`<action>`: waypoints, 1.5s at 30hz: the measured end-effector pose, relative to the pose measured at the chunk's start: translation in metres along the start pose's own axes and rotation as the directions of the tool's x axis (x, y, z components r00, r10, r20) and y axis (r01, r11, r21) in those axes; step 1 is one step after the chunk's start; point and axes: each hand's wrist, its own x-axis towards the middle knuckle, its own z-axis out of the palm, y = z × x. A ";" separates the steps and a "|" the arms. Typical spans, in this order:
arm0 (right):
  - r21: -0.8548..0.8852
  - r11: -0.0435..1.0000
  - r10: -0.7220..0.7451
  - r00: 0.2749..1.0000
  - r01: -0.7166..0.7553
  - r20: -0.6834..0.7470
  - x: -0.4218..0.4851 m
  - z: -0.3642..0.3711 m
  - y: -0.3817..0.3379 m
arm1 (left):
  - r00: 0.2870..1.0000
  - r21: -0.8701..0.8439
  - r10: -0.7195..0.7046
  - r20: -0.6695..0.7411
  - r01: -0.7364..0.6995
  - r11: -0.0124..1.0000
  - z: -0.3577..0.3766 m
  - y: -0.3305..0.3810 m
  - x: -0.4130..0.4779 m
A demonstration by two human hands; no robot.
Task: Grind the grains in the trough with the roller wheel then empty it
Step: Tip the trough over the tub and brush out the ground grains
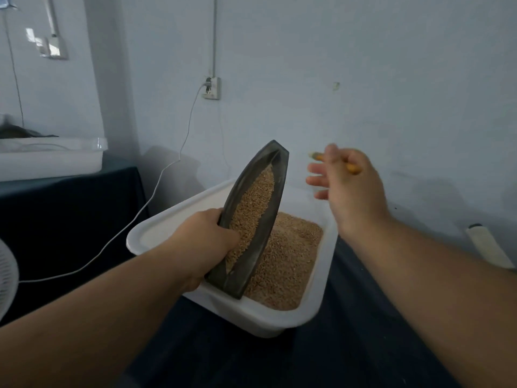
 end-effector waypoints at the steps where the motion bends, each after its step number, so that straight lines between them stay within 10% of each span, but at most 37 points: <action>1: 0.009 1.000 -0.016 1.000 0.016 -0.008 0.005 -0.004 -0.003 | 1.000 0.011 0.000 -0.005 0.000 1.000 0.000 -0.001 0.001; 18: 0.209 0.970 0.097 0.986 -0.124 0.135 0.003 -0.021 0.019 | 0.982 0.434 0.181 0.058 -0.188 0.881 0.007 0.019 0.022; 23: 0.641 0.635 0.378 0.897 -0.431 0.228 -0.005 -0.004 0.017 | 0.954 0.583 0.287 0.087 -0.283 0.761 0.012 0.023 0.019; 28: 0.854 0.320 0.491 0.842 -0.411 0.221 -0.013 0.009 0.015 | 0.929 0.626 0.346 0.127 -0.346 0.699 0.019 0.031 0.019; 45: 0.965 -0.070 0.596 0.765 -0.254 0.245 -0.026 0.011 0.020 | 0.919 0.892 0.370 0.135 -0.276 0.359 0.026 0.045 0.015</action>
